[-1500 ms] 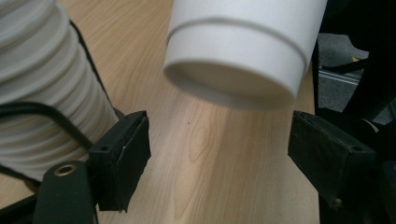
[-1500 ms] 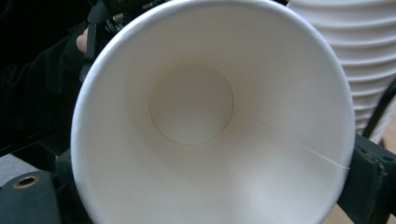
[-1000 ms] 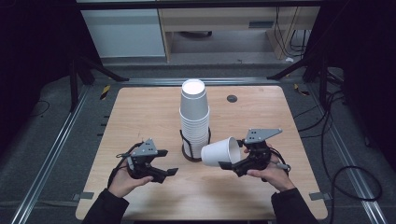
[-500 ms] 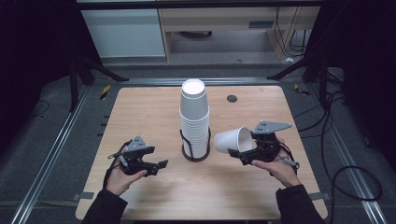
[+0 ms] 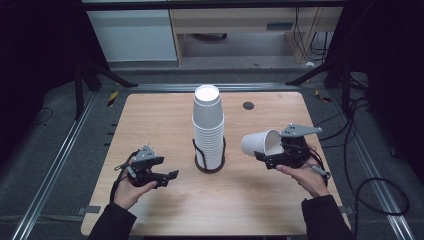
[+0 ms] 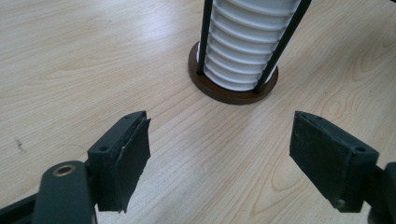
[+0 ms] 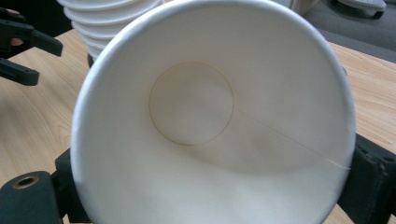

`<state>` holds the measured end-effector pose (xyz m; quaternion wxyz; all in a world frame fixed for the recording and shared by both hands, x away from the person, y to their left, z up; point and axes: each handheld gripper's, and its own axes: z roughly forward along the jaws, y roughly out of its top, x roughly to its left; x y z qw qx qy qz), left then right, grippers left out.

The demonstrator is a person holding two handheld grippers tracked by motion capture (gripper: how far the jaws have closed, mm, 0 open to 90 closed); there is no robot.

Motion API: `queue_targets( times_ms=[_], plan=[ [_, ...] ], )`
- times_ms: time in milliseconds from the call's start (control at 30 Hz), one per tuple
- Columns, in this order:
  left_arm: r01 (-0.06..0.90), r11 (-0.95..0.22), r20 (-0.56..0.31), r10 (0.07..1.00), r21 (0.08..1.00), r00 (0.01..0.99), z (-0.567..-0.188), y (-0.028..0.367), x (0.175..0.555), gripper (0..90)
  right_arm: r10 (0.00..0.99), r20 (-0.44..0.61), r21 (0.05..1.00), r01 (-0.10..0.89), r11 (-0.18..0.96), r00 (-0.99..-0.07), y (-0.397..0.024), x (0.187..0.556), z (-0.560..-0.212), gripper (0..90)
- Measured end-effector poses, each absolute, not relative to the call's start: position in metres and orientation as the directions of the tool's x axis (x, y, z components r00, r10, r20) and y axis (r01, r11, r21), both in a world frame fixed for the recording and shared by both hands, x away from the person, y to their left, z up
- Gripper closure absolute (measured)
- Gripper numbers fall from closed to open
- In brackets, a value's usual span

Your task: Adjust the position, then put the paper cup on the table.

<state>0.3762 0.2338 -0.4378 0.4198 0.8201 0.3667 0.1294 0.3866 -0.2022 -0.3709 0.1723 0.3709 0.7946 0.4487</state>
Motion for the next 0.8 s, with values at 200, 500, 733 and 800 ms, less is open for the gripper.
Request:
queue_targets(
  times_ms=[200,500,733,800],
  plan=[
    [0.514,-0.354,-0.104,0.738,0.781,0.667,-0.439,0.241,0.379,19.5,0.773,0.035,0.826,0.454,0.335,-0.633,-0.205,0.393,-0.367,9.0],
    [0.529,-0.352,-0.089,0.764,0.773,0.639,-0.441,0.245,0.382,19.2,0.822,0.015,0.807,0.492,0.326,-0.57,-0.212,0.404,-0.359,9.0],
    [0.546,-0.352,-0.092,0.774,0.76,0.626,-0.445,0.248,0.383,19.2,0.849,0.009,0.778,0.538,0.326,-0.528,-0.217,0.412,-0.359,9.0],
    [0.547,-0.344,-0.095,0.778,0.763,0.622,-0.444,0.25,0.382,19.2,0.857,0.006,0.767,0.552,0.327,-0.515,-0.219,0.414,-0.36,9.0]
  ],
)
